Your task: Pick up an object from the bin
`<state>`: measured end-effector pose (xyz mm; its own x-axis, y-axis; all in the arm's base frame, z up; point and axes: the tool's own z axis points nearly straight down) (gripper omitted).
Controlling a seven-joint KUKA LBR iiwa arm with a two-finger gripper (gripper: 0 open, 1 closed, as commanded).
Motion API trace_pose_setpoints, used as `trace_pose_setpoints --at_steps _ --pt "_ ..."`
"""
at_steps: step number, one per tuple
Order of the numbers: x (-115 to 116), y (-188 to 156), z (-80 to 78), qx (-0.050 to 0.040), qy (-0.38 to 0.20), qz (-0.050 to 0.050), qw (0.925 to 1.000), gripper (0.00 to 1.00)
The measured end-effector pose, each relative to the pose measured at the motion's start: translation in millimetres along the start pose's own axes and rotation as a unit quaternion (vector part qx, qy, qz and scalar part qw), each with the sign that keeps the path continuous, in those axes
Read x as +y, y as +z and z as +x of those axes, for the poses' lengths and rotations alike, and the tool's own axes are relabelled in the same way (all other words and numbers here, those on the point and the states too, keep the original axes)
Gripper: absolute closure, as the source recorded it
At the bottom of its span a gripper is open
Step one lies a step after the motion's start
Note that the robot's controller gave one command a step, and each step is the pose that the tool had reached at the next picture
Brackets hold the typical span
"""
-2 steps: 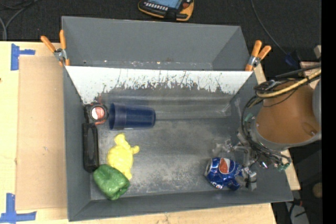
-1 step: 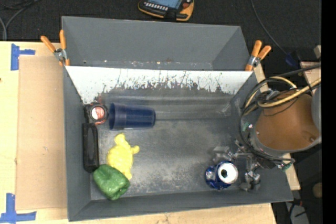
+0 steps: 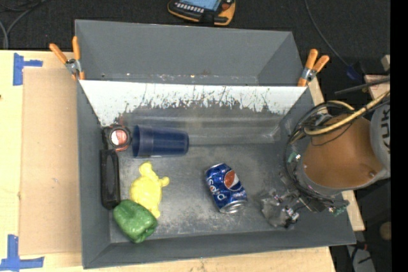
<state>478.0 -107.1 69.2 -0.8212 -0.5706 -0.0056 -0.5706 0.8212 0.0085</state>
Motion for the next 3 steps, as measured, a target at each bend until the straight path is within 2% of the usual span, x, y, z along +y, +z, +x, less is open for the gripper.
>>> trace_pose_setpoints --at_steps 1,3 --pt "0.0 0.0 0.0 0.0 0.0 0.0 1.0 1.0" --pt "0.8 -32.5 -0.4 0.0002 0.0 -0.001 1.0 1.0"
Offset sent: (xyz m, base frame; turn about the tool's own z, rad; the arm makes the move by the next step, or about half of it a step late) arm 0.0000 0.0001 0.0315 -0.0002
